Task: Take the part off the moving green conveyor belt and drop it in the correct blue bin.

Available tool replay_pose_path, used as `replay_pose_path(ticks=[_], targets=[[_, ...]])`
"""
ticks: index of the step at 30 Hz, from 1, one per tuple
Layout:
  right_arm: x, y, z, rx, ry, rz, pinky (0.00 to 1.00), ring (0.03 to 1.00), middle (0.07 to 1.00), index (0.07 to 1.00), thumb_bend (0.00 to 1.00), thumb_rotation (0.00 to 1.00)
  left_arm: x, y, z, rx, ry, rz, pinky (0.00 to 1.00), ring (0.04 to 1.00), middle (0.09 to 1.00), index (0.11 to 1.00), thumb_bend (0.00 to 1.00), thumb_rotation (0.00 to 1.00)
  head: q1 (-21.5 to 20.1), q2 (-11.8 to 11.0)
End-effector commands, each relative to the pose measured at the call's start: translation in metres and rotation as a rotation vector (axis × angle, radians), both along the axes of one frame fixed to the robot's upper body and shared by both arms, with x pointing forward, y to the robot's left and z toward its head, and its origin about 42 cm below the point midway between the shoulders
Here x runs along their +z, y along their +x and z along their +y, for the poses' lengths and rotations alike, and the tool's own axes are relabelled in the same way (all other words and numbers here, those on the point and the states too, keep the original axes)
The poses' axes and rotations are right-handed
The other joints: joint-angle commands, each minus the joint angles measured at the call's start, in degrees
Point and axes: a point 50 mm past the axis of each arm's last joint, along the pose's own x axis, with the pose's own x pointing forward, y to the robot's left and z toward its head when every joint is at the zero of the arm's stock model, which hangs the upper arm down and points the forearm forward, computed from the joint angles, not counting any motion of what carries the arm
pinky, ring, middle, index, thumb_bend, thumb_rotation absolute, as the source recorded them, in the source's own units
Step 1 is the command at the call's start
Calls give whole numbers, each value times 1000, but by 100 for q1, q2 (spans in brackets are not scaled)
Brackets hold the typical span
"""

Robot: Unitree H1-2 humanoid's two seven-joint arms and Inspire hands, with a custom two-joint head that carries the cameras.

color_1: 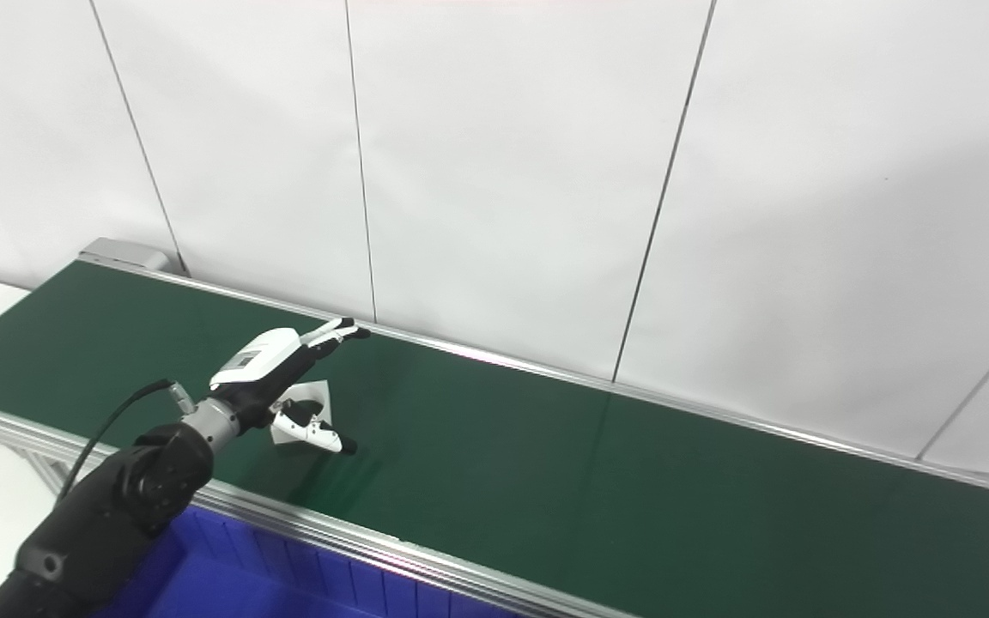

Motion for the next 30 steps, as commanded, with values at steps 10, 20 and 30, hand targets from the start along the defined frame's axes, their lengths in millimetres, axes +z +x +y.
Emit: replay_pose_path(ticks=[10,20,30], targets=[[13,7,1,0,31,-75,599,721,781,822,638,219,22,22,5,26,131,-52,975,989,1000,918,797,245,98,-34],[12,7,0,0,30,-79,607,731,787,823,636,222,17,26,15,45,206,2,987,1000,1000,903,809,232,135,-41],[14,5,0,-8,33,-72,607,728,785,825,634,237,7,29,11,47,258,31,960,970,1000,874,741,77,136,4]])
